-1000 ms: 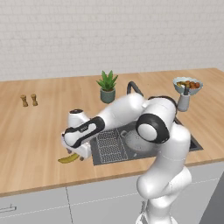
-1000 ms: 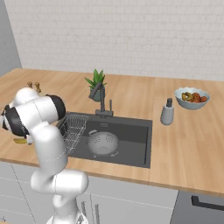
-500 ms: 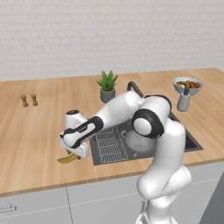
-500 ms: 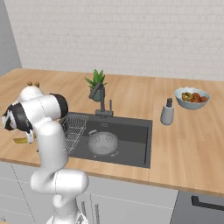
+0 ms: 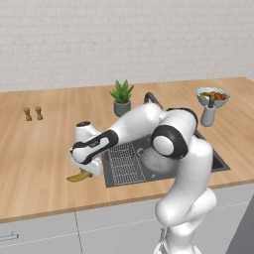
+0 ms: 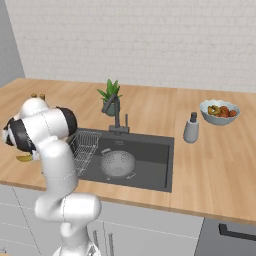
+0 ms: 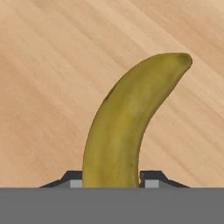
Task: Put the colander in the sink, put the banana in the colander, and turn on the sink faucet and pour water over the colander.
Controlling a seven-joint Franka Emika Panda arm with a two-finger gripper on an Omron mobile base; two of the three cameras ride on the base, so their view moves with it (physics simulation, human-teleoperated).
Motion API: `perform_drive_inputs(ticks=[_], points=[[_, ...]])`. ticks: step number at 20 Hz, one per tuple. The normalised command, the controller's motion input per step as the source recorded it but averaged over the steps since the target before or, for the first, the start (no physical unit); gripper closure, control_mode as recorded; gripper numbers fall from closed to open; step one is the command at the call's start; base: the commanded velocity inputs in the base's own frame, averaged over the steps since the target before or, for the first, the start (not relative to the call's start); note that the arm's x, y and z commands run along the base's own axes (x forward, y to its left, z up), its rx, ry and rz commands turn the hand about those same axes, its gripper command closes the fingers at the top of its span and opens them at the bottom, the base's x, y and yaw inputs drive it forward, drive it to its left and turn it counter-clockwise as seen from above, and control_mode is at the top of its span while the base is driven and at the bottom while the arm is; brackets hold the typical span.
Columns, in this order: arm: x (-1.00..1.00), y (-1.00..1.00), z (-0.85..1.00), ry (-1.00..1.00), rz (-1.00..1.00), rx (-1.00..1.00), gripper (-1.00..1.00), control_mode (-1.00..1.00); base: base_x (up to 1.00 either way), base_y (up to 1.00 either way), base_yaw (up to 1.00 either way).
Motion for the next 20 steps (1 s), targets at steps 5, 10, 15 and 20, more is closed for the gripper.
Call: perform_drive_inputs(ticks=[5,10,15,20], points=[[-0.35,-0.59,0.49,0.00,0.07,0.02,1.00,-1.00,0.00,0.00,0.00],[-0.43,-0.70,0.54,0.00,0.04,0.09,1.00,-1.00,0.00,0.00,0.00],[-0.53,-0.83,0.38,0.00,0.00,0.11,1.00,-1.00,0.00,0.00,0.00],[-0.64,-0.88,0.26,-0.02,0.00,0.08,1.00,-1.00,0.00,0.00,0.00]])
